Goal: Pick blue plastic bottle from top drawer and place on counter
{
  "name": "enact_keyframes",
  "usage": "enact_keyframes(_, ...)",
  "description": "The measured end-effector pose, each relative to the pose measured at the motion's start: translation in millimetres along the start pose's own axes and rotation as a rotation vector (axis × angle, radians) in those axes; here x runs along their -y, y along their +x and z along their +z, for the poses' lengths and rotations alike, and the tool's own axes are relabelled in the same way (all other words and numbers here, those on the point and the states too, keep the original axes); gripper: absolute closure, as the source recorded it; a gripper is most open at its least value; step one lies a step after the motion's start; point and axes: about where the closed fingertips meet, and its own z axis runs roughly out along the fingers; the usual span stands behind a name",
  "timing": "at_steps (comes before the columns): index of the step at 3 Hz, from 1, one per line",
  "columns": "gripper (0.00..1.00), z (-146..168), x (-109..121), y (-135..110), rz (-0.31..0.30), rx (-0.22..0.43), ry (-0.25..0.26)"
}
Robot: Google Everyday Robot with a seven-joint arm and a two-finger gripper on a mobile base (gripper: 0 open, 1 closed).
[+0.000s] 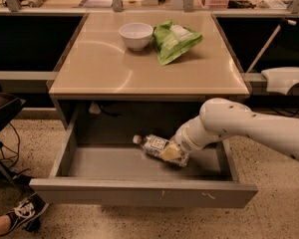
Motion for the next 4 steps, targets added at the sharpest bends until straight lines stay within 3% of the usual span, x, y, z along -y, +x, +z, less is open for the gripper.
enact_keyframes(1, 1.00, -46.8, -0.5, -16.7, -0.055, 0.027, 0.007)
enact_keyframes(3, 1.00, -207.3, 6.4, -94.3, -0.282, 0.151, 0.003)
enact_keyframes(4, 1.00, -280.0, -10.2, -144.6, -0.379, 0.140, 0.015)
